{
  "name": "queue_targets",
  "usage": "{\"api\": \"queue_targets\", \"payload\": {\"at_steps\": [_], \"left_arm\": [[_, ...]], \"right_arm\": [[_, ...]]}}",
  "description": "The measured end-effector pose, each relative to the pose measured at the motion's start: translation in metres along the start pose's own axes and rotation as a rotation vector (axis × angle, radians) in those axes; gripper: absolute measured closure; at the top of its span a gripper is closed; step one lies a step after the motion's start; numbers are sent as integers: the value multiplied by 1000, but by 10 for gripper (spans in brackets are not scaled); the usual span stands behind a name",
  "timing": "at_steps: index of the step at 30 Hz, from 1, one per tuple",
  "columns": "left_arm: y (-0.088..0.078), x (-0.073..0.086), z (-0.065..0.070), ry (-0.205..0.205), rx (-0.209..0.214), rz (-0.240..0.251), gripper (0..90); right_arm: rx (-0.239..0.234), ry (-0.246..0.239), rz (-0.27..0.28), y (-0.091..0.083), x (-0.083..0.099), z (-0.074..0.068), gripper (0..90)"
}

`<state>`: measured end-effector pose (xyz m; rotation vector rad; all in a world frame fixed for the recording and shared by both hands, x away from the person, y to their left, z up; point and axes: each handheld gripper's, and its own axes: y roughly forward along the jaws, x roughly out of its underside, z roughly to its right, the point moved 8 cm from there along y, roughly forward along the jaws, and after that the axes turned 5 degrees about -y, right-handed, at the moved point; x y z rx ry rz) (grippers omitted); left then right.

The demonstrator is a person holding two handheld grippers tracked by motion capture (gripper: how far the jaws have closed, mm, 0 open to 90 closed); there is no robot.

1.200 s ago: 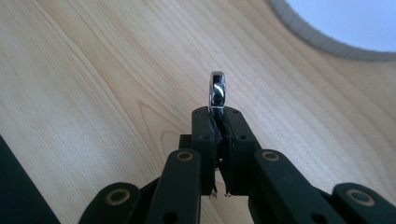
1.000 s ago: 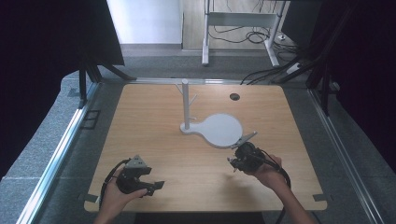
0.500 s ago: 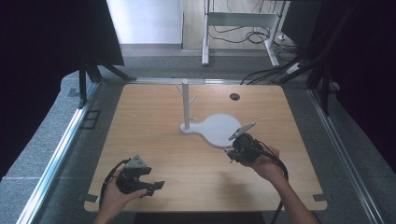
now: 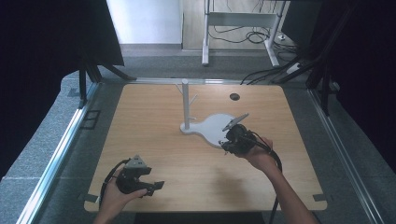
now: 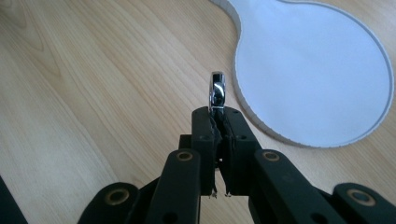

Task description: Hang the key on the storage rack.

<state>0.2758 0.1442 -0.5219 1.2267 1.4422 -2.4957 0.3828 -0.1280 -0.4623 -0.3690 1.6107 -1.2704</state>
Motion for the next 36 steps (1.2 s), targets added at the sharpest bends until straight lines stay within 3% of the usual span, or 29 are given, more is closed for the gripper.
{"api": "queue_targets", "payload": {"at_steps": [22, 36], "left_arm": [[0, 0, 0, 0, -1, -1, 230], [-1, 0, 0, 0, 0, -3, 230]], "right_arm": [[4, 29, 9, 12, -21, 16, 847], [26, 30, 5, 16, -46, 27, 847]]}}
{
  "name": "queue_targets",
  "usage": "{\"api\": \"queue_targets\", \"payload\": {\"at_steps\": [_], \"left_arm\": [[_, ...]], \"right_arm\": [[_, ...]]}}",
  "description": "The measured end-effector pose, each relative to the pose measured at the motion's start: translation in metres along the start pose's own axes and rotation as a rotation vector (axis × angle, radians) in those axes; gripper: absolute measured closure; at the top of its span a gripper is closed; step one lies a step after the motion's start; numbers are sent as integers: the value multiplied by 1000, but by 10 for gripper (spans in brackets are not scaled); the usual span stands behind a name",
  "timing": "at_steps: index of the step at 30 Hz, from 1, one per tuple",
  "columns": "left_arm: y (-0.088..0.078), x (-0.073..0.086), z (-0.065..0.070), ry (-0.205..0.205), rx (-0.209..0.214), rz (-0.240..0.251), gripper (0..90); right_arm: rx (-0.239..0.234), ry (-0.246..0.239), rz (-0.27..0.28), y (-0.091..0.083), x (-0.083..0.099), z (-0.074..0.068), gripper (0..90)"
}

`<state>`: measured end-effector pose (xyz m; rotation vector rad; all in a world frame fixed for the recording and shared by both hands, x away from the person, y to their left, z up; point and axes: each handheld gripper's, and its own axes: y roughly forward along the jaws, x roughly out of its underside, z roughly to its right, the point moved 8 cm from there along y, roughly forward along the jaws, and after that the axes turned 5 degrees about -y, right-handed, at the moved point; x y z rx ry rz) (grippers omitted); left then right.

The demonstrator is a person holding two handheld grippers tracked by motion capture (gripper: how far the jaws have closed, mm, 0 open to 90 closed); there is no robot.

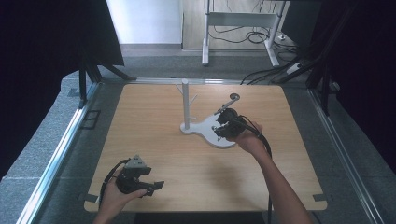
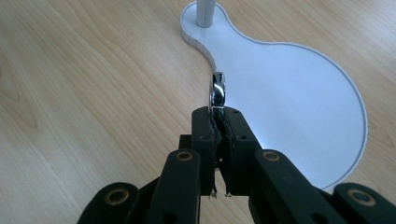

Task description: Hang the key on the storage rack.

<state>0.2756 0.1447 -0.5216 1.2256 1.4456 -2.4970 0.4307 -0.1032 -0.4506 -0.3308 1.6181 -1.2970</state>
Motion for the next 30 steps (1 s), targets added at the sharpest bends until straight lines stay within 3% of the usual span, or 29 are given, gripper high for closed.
{"api": "queue_targets", "payload": {"at_steps": [30], "left_arm": [[-3, 0, -1, 0, 0, 5, 230]], "right_arm": [[-2, 16, -13, 21, -38, 15, 845]]}}
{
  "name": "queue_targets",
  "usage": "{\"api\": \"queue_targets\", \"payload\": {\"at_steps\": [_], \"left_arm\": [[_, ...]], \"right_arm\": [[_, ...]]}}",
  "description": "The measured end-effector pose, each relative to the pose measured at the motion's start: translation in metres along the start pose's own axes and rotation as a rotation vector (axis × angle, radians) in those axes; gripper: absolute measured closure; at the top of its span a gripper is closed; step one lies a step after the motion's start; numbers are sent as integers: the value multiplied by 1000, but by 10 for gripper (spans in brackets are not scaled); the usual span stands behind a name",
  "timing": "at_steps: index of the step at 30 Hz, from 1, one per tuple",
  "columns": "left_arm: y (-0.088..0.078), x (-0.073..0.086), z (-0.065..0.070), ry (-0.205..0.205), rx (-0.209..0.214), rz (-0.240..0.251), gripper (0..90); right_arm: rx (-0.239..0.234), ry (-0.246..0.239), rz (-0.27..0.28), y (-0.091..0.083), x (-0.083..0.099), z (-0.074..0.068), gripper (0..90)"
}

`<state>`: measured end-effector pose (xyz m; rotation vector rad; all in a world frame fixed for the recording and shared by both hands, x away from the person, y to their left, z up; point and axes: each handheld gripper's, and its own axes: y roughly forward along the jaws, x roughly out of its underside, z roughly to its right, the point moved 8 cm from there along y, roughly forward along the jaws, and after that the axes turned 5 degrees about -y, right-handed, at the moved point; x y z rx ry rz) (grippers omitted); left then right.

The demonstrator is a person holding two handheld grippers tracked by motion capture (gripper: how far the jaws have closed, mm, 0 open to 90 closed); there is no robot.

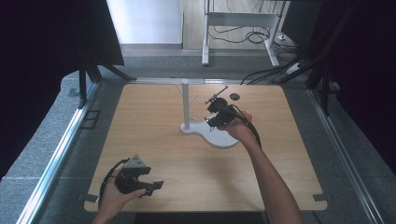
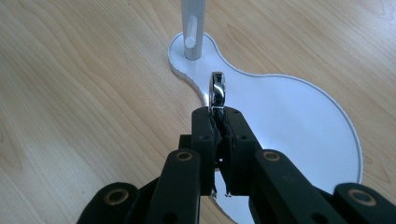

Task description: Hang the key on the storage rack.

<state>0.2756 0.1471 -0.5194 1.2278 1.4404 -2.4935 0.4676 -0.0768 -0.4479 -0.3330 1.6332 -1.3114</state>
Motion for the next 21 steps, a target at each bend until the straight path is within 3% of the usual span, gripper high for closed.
{"api": "queue_targets", "payload": {"at_steps": [21], "left_arm": [[-1, 0, 1, 6, 9, -3, 230]], "right_arm": [[18, 43, -9, 11, -16, 13, 845]]}}
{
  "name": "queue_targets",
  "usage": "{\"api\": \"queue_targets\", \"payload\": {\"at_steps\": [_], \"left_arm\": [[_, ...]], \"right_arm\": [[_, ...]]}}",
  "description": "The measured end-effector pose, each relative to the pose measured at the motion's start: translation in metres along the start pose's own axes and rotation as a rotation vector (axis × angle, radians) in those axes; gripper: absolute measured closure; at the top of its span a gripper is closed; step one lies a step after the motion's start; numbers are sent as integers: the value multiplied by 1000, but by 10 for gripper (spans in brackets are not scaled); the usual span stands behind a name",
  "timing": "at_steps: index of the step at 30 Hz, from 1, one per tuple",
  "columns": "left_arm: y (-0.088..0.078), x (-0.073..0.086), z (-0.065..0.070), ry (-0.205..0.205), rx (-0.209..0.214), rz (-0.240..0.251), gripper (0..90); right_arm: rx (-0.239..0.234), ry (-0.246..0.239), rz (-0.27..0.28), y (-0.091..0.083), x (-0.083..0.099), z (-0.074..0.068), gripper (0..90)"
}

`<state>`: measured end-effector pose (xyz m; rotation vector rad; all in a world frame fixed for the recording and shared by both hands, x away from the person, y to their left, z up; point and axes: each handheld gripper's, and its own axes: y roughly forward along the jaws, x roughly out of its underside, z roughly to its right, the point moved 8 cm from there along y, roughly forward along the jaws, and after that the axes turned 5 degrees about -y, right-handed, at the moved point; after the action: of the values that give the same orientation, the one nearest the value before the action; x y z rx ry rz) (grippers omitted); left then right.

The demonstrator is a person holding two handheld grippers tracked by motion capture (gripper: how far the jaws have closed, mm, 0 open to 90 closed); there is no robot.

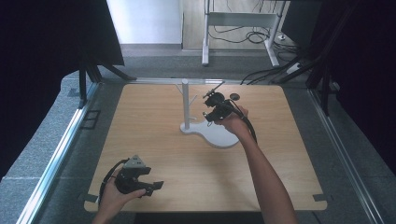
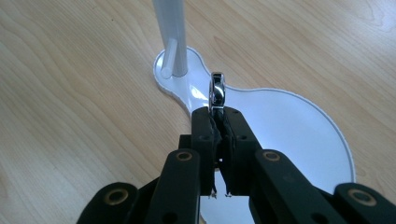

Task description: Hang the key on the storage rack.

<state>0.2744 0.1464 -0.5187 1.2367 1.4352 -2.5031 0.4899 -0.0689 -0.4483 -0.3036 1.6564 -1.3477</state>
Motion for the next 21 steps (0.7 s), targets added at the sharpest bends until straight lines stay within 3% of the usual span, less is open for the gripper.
{"api": "queue_targets", "payload": {"at_steps": [21], "left_arm": [[-2, 0, -2, -5, 0, 6, 230]], "right_arm": [[26, 20, -13, 8, -18, 9, 844]]}}
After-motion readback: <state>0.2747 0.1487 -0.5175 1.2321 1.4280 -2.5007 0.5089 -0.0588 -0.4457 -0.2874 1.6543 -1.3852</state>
